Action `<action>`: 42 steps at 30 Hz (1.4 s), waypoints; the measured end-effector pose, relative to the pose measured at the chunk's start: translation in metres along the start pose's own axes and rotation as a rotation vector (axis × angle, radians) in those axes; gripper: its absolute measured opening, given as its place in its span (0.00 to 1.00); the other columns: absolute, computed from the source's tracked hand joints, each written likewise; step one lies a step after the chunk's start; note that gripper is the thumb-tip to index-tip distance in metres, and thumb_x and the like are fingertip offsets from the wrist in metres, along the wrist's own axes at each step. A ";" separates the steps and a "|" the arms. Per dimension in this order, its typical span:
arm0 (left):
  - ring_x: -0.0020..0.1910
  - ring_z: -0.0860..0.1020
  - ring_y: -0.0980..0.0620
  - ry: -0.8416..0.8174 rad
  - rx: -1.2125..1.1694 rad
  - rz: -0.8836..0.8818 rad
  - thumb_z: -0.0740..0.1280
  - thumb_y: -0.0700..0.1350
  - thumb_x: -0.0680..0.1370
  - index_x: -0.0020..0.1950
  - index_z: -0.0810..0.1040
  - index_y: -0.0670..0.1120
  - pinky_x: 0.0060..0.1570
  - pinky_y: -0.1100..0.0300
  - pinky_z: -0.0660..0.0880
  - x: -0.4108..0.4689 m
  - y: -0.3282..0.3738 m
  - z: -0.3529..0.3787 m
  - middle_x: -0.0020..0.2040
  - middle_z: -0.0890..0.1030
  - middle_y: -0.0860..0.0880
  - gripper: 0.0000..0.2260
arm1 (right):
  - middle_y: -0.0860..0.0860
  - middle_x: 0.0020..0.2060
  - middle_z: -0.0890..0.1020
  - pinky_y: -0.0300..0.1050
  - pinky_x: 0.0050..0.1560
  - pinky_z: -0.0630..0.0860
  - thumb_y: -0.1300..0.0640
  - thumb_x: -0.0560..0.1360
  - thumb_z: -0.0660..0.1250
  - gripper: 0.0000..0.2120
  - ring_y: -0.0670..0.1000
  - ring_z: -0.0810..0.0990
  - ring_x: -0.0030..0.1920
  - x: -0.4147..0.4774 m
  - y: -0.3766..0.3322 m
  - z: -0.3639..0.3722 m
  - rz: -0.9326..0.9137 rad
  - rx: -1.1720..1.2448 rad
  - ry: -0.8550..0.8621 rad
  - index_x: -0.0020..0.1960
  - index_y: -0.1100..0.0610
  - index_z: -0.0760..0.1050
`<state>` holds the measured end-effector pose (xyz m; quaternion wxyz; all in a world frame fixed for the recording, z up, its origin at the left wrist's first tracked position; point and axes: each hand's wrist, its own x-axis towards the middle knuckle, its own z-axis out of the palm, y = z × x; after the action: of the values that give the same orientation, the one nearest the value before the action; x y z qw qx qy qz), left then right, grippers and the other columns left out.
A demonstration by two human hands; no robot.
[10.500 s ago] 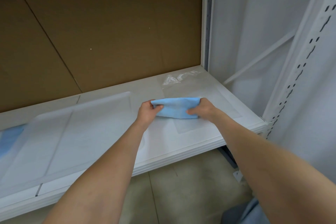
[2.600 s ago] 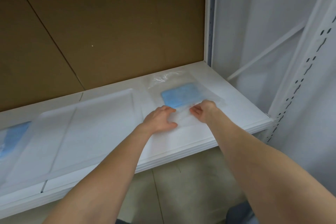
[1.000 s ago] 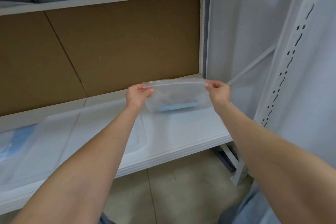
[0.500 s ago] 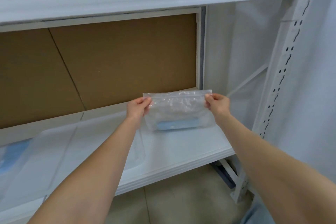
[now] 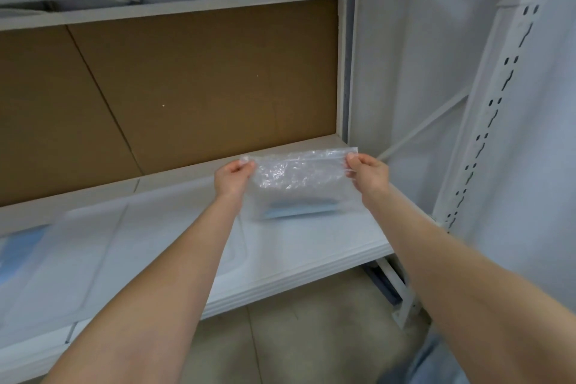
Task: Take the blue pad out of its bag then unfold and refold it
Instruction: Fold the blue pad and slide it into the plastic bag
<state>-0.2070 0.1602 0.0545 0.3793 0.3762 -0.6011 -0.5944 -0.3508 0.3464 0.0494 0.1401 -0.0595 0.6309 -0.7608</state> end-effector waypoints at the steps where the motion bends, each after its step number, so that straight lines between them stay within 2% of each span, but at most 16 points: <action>1: 0.48 0.81 0.53 0.039 0.149 0.068 0.71 0.42 0.74 0.60 0.78 0.41 0.45 0.67 0.75 0.002 0.001 0.001 0.48 0.80 0.48 0.16 | 0.51 0.37 0.79 0.34 0.39 0.73 0.59 0.76 0.68 0.08 0.45 0.74 0.33 0.000 -0.001 0.000 -0.008 -0.008 -0.003 0.38 0.54 0.76; 2: 0.57 0.78 0.48 0.079 0.357 0.151 0.72 0.46 0.73 0.63 0.77 0.45 0.54 0.61 0.74 0.003 0.003 0.003 0.55 0.79 0.48 0.19 | 0.51 0.37 0.78 0.35 0.40 0.73 0.59 0.76 0.69 0.06 0.45 0.74 0.34 0.000 -0.001 0.000 -0.012 -0.017 -0.001 0.40 0.55 0.77; 4: 0.64 0.71 0.45 0.120 0.747 0.358 0.71 0.50 0.73 0.67 0.73 0.51 0.61 0.54 0.69 -0.003 0.014 0.013 0.63 0.76 0.48 0.23 | 0.51 0.37 0.79 0.38 0.45 0.72 0.60 0.76 0.69 0.04 0.45 0.74 0.35 -0.001 -0.002 0.000 -0.018 -0.029 -0.007 0.47 0.61 0.80; 6: 0.65 0.69 0.47 0.029 0.901 0.539 0.70 0.52 0.73 0.67 0.73 0.53 0.61 0.54 0.66 -0.012 0.028 0.031 0.65 0.75 0.50 0.22 | 0.53 0.41 0.80 0.38 0.48 0.72 0.60 0.76 0.69 0.09 0.47 0.76 0.39 -0.004 -0.003 -0.001 -0.018 -0.028 -0.017 0.53 0.64 0.79; 9: 0.66 0.69 0.49 -0.227 0.991 0.656 0.70 0.55 0.73 0.65 0.76 0.53 0.62 0.54 0.65 -0.023 0.037 0.063 0.64 0.76 0.52 0.20 | 0.54 0.45 0.80 0.41 0.52 0.71 0.60 0.76 0.68 0.10 0.49 0.76 0.46 -0.008 -0.004 -0.003 -0.008 -0.045 -0.033 0.54 0.64 0.79; 11: 0.66 0.71 0.51 -0.358 1.024 0.650 0.70 0.56 0.73 0.64 0.77 0.52 0.63 0.56 0.66 -0.030 0.037 0.081 0.63 0.78 0.53 0.21 | 0.54 0.44 0.81 0.38 0.48 0.71 0.60 0.76 0.68 0.07 0.48 0.77 0.44 -0.011 -0.005 -0.005 -0.003 -0.044 -0.053 0.52 0.62 0.80; 13: 0.63 0.74 0.52 -0.442 0.988 0.596 0.71 0.56 0.72 0.61 0.79 0.52 0.63 0.57 0.69 -0.036 0.037 0.094 0.60 0.80 0.54 0.20 | 0.52 0.39 0.80 0.35 0.42 0.70 0.61 0.76 0.68 0.02 0.44 0.77 0.39 -0.012 -0.006 -0.008 -0.005 -0.029 -0.089 0.44 0.59 0.78; 15: 0.58 0.78 0.52 -0.490 0.960 0.540 0.71 0.57 0.72 0.56 0.82 0.52 0.60 0.56 0.72 -0.040 0.035 0.104 0.55 0.82 0.53 0.16 | 0.50 0.36 0.80 0.34 0.38 0.69 0.62 0.76 0.68 0.08 0.42 0.77 0.37 -0.013 -0.006 -0.011 -0.018 -0.045 -0.111 0.39 0.56 0.75; 19: 0.51 0.79 0.50 -0.474 0.936 0.478 0.70 0.54 0.73 0.46 0.83 0.52 0.54 0.54 0.74 -0.042 0.033 0.111 0.46 0.84 0.53 0.08 | 0.48 0.37 0.80 0.35 0.40 0.70 0.58 0.77 0.67 0.08 0.42 0.76 0.38 -0.013 -0.005 -0.014 -0.004 -0.065 -0.138 0.39 0.55 0.76; 22: 0.49 0.79 0.50 -0.480 0.903 0.440 0.70 0.55 0.73 0.44 0.83 0.53 0.54 0.53 0.74 -0.042 0.031 0.113 0.43 0.82 0.54 0.07 | 0.47 0.38 0.80 0.37 0.43 0.70 0.58 0.77 0.67 0.08 0.43 0.76 0.40 -0.014 -0.005 -0.015 0.009 -0.067 -0.154 0.39 0.54 0.76; 33: 0.49 0.79 0.50 -0.404 0.997 0.446 0.66 0.57 0.76 0.46 0.82 0.52 0.50 0.55 0.73 -0.055 0.037 0.119 0.46 0.83 0.53 0.11 | 0.47 0.38 0.80 0.37 0.42 0.70 0.58 0.76 0.68 0.08 0.45 0.75 0.41 -0.016 -0.007 -0.014 0.009 -0.067 -0.135 0.38 0.54 0.76; 42: 0.52 0.79 0.51 -0.370 0.948 0.411 0.67 0.52 0.76 0.45 0.82 0.53 0.56 0.56 0.73 -0.051 0.036 0.104 0.48 0.83 0.55 0.06 | 0.50 0.38 0.79 0.36 0.40 0.71 0.58 0.76 0.68 0.10 0.46 0.75 0.40 -0.013 -0.010 -0.016 -0.021 -0.043 -0.082 0.36 0.54 0.74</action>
<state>-0.2792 0.2513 0.0899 0.1644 0.2700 -0.9208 -0.2285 -0.3442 0.3670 0.0574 0.1564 -0.1001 0.6403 -0.7454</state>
